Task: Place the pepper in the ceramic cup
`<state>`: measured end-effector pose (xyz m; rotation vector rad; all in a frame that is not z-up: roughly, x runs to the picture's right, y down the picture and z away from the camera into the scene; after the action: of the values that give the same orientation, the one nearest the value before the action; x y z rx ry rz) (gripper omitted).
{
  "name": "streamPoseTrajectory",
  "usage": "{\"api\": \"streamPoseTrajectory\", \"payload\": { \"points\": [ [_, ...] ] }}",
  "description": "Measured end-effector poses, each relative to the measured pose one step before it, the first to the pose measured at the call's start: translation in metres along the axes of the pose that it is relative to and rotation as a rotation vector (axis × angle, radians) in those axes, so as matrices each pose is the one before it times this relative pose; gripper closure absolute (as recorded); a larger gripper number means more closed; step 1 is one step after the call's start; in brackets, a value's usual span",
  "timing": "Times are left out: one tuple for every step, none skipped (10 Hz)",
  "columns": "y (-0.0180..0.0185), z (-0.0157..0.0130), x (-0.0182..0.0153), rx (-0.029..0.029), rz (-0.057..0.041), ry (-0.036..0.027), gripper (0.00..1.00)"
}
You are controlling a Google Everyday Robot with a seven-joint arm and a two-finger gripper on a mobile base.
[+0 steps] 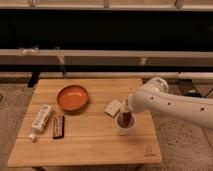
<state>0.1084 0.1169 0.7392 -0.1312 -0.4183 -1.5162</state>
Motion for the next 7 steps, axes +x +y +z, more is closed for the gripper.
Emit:
{"api": "streamPoseTrajectory", "payload": {
  "points": [
    [-0.00621, 0.00927, -0.00622, -0.00144, -0.00642, 0.01706, 0.62],
    [-0.00095, 0.0033, -0.0017, -0.00388, 0.00646, 0.02037, 0.53],
    [0.00081, 0.00042, -0.00202, -0.00973, 0.01334, 0.01583, 0.43],
    [0.00078, -0.00038, -0.00102, -0.00632, 0.00605, 0.00702, 0.39],
    [-0.0015, 0.00035, 0.00038, 0.00045, -0.00173, -0.00232, 0.38],
    [0.00065, 0.00036, -0.00183, -0.00387, -0.00059, -0.00473, 0.38],
    [0.00093, -0.00277, -0.00001, -0.00533, 0.00635, 0.01497, 0.38]
  ]
}}
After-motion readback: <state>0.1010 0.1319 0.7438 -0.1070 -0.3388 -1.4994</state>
